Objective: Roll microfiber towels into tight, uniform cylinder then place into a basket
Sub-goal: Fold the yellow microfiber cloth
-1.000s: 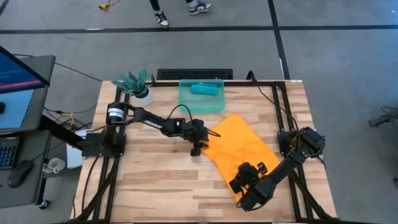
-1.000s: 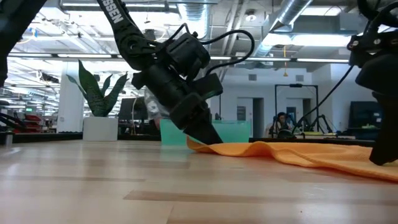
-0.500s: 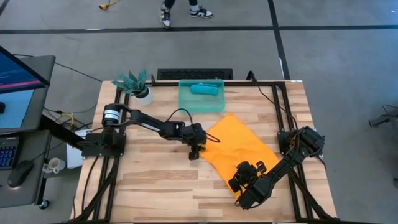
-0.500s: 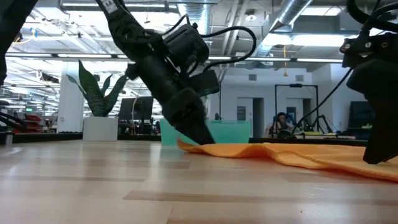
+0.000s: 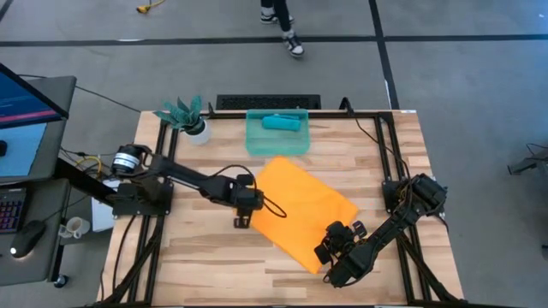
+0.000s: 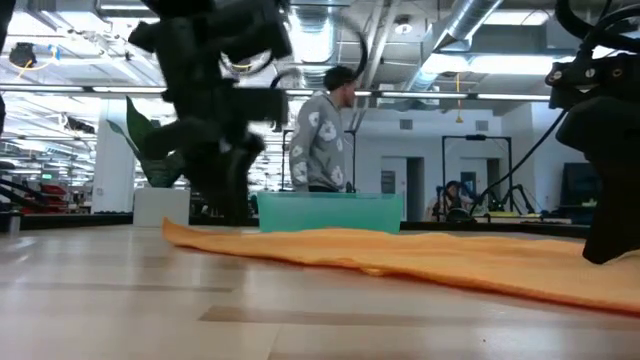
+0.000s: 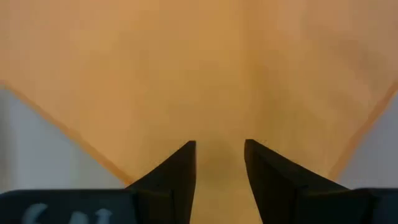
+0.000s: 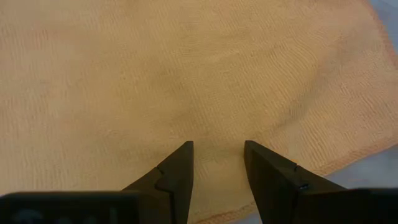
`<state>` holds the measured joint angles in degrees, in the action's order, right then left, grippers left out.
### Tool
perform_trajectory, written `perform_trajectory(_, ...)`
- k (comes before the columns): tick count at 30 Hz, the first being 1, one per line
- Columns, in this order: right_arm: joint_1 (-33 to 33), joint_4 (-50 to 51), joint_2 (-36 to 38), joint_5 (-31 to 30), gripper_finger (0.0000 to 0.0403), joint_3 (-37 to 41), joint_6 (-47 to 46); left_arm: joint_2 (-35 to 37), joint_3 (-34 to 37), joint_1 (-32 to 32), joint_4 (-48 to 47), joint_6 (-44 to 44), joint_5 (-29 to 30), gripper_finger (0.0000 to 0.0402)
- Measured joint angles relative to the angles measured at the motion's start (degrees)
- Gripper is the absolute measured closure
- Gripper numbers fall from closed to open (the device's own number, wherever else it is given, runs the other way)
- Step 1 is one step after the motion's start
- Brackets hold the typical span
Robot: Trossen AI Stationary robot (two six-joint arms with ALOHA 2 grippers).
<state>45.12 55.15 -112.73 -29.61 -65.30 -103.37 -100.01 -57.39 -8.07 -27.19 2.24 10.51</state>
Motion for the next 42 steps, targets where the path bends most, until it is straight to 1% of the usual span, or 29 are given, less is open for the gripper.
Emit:
perform_trajectory(2,0.00,0.05,0.02,0.00,0.0239,0.00,-0.02,0.10,-0.21,-0.63,2.88,-1.00,2.26,0.0272)
perform_trajectory(4,0.00,0.04,0.01,0.00,0.0240,0.00,0.00,-0.79,-0.17,-0.68,5.15,-2.29,2.38,0.0272)
perform_trajectory(8,0.00,-0.10,0.02,0.00,0.0240,0.00,-0.04,-2.77,-0.19,-0.28,12.25,-6.10,1.11,0.0272)
perform_trajectory(13,-0.26,-0.14,0.02,-0.02,0.0240,0.00,-0.07,-7.27,-0.28,1.86,22.85,-12.90,-0.19,0.0272)
perform_trajectory(18,-0.63,-0.28,0.02,-0.06,0.0240,0.00,-0.07,-11.26,-0.57,5.23,29.25,-14.86,-2.76,0.0272)
perform_trajectory(23,-0.72,-0.14,0.02,-0.16,0.0240,0.00,0.37,-12.15,-0.68,8.62,28.26,-8.96,-8.89,0.0272)
perform_trajectory(28,-0.74,-0.08,0.02,-0.22,0.0239,0.00,0.42,-12.23,-0.76,9.92,25.28,0.77,-13.92,0.0272)
perform_trajectory(30,-0.74,-0.06,0.02,-0.22,0.0240,0.00,0.44,-12.06,-0.80,9.81,23.14,4.05,-14.12,0.0272)
perform_trajectory(34,-0.74,-0.10,0.02,-0.22,0.0240,0.00,1.74,-11.70,-1.05,8.76,18.87,7.86,-13.71,0.0272)
perform_trajectory(38,-0.74,-0.05,0.02,-0.22,0.0240,0.00,1.97,-11.37,-1.11,6.58,17.28,10.57,-12.70,0.0272)
perform_trajectory(42,-0.75,0.01,0.02,-0.09,0.0239,0.02,2.34,-10.48,-1.11,3.78,15.77,13.23,-13.84,0.0272)
